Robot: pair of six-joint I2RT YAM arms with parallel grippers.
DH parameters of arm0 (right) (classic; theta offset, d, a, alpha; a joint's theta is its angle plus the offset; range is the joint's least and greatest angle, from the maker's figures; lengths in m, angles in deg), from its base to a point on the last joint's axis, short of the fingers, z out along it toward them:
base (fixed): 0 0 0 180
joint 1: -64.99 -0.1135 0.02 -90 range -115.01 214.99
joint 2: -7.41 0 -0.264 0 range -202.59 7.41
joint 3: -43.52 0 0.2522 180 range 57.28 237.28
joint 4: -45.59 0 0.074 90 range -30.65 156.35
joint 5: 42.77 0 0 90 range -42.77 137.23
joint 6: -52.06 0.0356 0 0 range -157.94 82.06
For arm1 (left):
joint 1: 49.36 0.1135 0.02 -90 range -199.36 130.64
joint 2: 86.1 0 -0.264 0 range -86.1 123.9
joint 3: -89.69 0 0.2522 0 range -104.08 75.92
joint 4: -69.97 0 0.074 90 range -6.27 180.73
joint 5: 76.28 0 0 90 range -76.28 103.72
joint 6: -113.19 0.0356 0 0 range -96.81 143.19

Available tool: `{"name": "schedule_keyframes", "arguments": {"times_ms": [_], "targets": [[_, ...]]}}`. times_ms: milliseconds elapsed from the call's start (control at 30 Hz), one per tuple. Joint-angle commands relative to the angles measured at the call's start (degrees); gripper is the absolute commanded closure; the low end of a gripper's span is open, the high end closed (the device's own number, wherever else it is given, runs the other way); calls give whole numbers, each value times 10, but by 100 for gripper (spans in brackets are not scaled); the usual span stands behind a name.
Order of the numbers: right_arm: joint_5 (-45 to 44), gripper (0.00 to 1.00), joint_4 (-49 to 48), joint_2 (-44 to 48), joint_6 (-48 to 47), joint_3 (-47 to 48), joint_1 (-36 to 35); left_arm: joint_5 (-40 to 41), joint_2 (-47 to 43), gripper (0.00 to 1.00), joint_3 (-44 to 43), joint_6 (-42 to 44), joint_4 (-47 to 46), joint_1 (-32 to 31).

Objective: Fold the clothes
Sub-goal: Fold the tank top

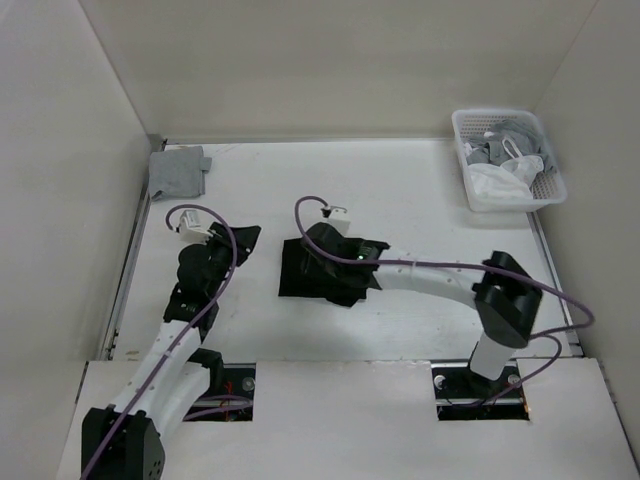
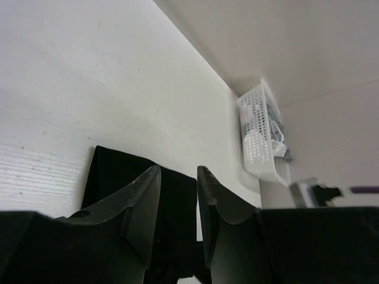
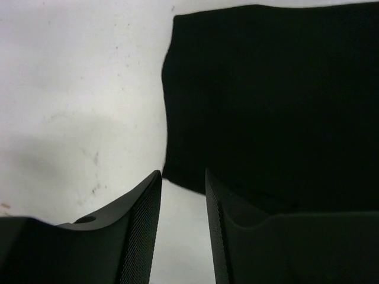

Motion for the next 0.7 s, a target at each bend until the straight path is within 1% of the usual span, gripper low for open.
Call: {"name": "schedule_keyframes", "arguments": {"times_ms": [0,33,67,100,133,167,267,333,400,467,533,567,667], "targets": [[-43,64,-66,120,-5,-69,-1,-25,25,70,0,1,-14,-17],[-42,69,-79,136,-13,-96,1,-21,42,70,-2,3,-23,-31],[-34,77,-90,147,-24,-119,9,-17,62,70,-6,4,-34,-46],[-19,89,-97,156,-36,-139,19,-11,84,70,-8,5,-46,-65],[-7,97,-104,168,-45,-159,25,-7,105,71,-13,7,-56,-84],[-6,100,-114,188,-54,-183,27,-1,122,74,-15,11,-60,-103],[-27,100,-169,270,-100,-269,27,28,133,78,-7,28,-58,-132],[-40,100,-200,342,-114,-335,26,55,115,79,15,41,-53,-139],[-45,98,-217,418,-113,-400,34,83,93,79,32,56,-29,-139],[-39,95,-222,493,-105,-458,64,106,75,76,39,69,11,-135],[-28,91,-220,552,-95,-503,98,127,56,71,46,79,43,-132],[-24,86,-221,577,-90,-524,116,135,44,68,50,84,54,-132],[-20,65,-228,618,-75,-565,164,152,3,57,57,95,90,-130]]}}
